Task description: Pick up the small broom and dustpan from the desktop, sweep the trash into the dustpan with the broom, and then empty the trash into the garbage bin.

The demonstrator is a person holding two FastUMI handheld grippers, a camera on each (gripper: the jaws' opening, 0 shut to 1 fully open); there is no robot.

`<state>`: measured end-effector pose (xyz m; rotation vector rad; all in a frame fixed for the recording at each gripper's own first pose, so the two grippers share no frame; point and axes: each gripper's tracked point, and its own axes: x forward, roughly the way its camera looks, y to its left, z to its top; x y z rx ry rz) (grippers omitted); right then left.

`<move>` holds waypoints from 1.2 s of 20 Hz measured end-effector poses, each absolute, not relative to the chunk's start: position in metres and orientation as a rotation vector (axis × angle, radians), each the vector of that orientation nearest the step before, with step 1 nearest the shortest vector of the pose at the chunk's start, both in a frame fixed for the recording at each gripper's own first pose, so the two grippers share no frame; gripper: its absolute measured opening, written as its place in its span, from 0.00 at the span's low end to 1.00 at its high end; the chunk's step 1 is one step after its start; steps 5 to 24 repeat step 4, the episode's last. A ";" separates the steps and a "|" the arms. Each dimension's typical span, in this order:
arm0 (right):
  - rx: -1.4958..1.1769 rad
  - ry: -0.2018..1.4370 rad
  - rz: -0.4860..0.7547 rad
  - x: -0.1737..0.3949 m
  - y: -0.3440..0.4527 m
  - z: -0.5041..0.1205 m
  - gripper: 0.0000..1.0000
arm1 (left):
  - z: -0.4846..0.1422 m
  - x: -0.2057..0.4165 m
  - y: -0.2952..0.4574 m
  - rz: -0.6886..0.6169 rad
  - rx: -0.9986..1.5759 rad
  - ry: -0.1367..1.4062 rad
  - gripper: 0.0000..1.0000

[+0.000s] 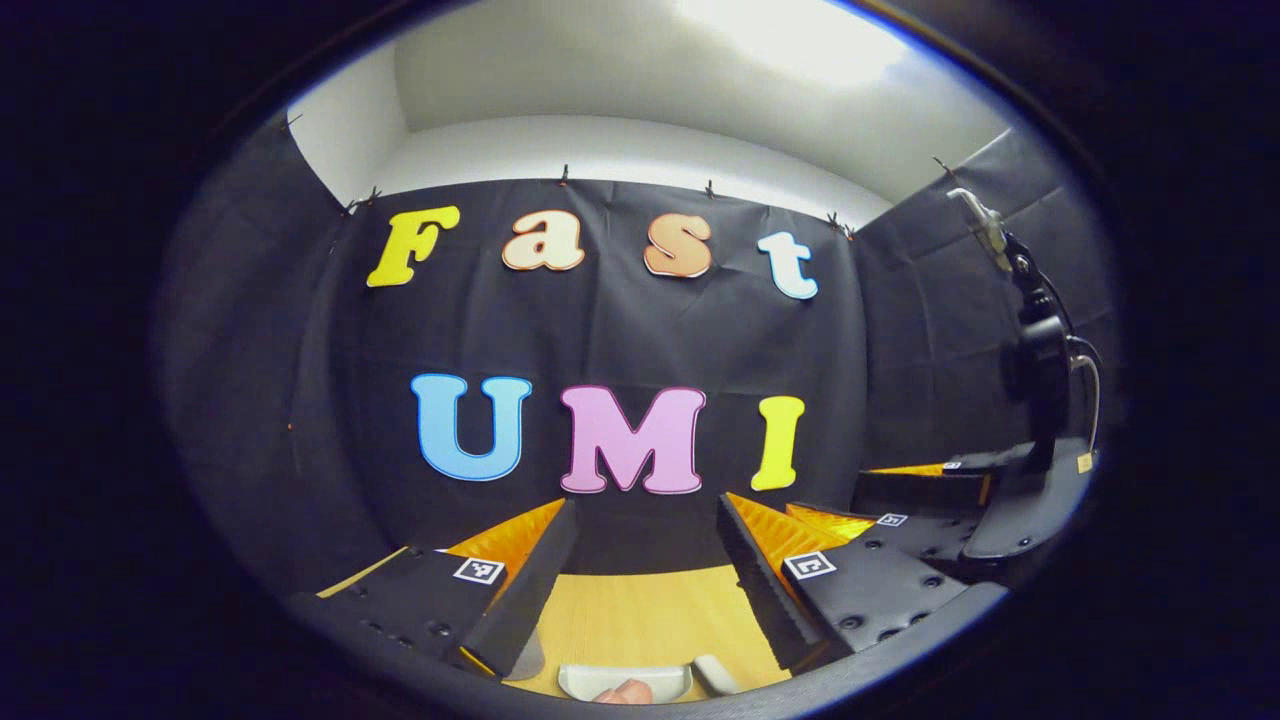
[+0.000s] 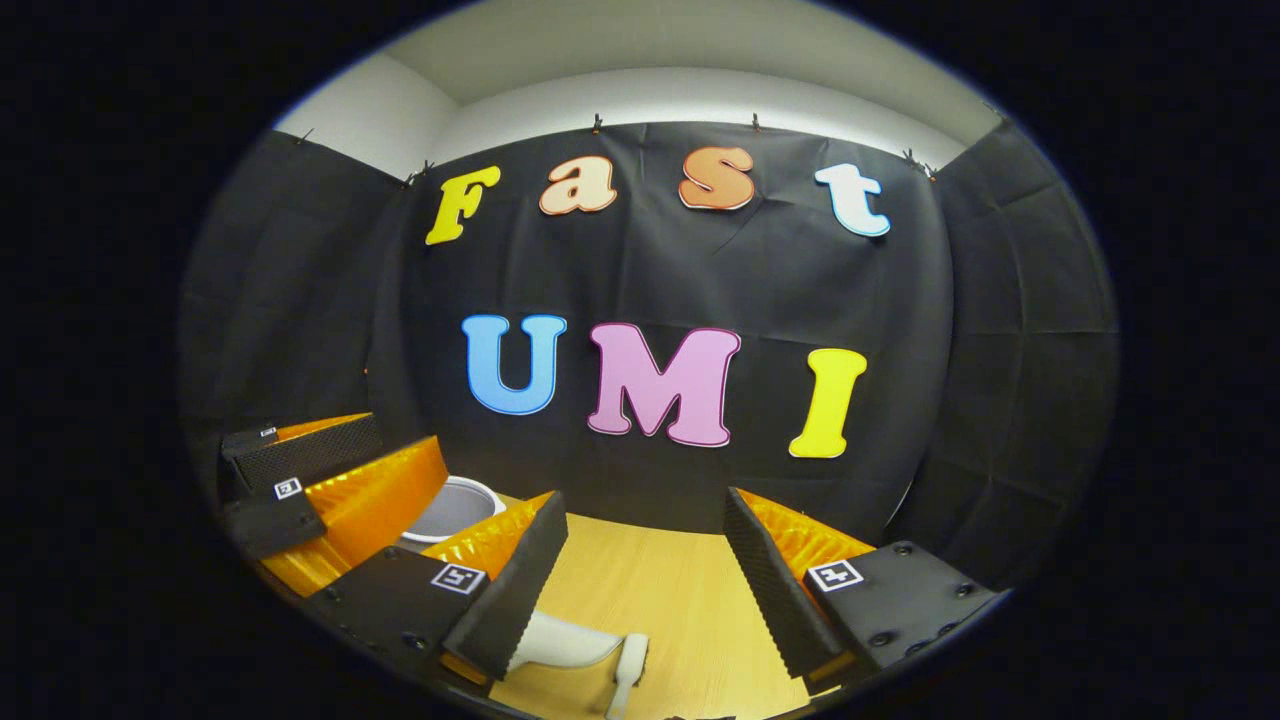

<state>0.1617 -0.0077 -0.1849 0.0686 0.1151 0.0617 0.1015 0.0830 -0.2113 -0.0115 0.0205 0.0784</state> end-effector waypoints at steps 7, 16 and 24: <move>0.069 0.050 0.064 0.158 -0.029 -0.160 0.96 | -0.211 0.096 0.089 0.181 -0.021 -0.012 0.86; 0.069 0.050 0.064 0.158 -0.029 -0.160 0.96 | -0.211 0.096 0.089 0.181 -0.021 -0.012 0.86; 0.069 0.050 0.064 0.158 -0.029 -0.160 0.96 | -0.211 0.096 0.089 0.181 -0.021 -0.012 0.86</move>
